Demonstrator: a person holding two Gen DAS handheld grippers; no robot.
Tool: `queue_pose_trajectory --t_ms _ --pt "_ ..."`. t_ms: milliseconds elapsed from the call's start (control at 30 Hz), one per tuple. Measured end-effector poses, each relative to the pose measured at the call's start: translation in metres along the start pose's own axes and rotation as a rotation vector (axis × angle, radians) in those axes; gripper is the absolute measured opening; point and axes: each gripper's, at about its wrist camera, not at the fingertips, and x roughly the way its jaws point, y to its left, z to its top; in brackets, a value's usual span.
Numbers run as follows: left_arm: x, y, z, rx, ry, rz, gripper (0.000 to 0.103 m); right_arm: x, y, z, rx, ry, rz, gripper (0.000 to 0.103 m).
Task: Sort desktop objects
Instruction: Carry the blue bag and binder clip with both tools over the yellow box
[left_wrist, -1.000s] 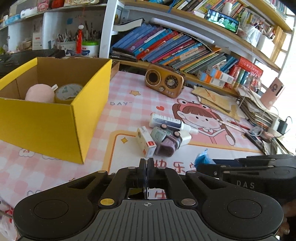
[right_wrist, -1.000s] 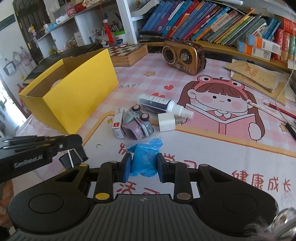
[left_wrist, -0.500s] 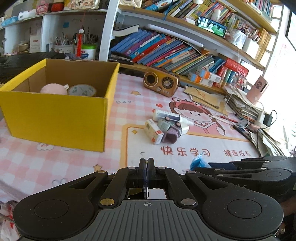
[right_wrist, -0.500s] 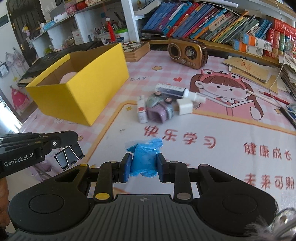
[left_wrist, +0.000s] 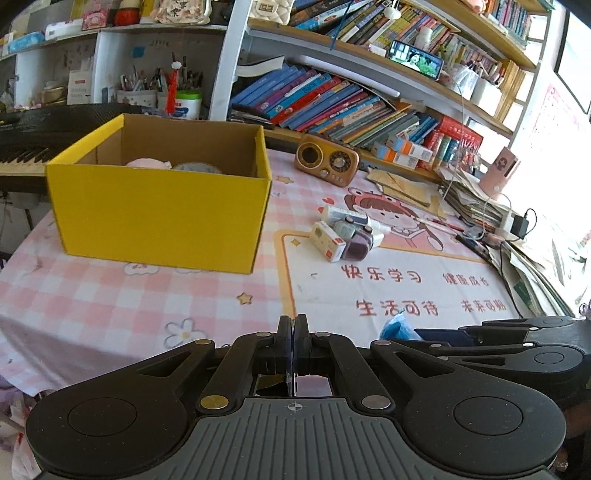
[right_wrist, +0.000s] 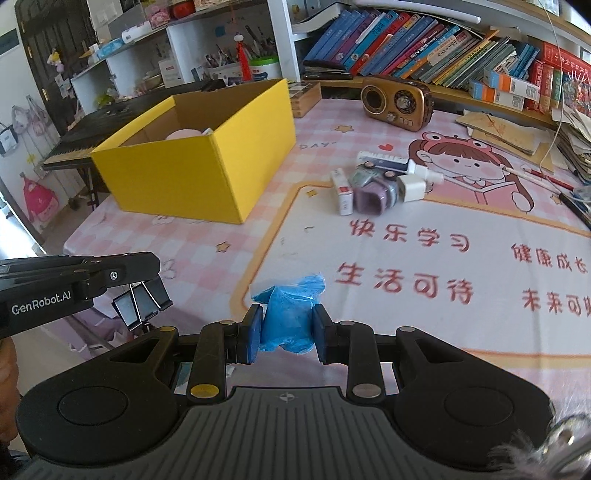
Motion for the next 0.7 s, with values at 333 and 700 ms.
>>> queue_pose_trajectory --t_ms 333,700 --pt "-0.036 0.032 -0.021 -0.012 -0.012 0.028 0.000 0.000 0.048 -0.018 -0.019 0.006 0.042 0.026" --pt "-0.061 0.061 -0.032 -0.045 -0.029 0.068 0.000 0.004 0.090 -0.022 -0.072 0.016 0.090 0.026"
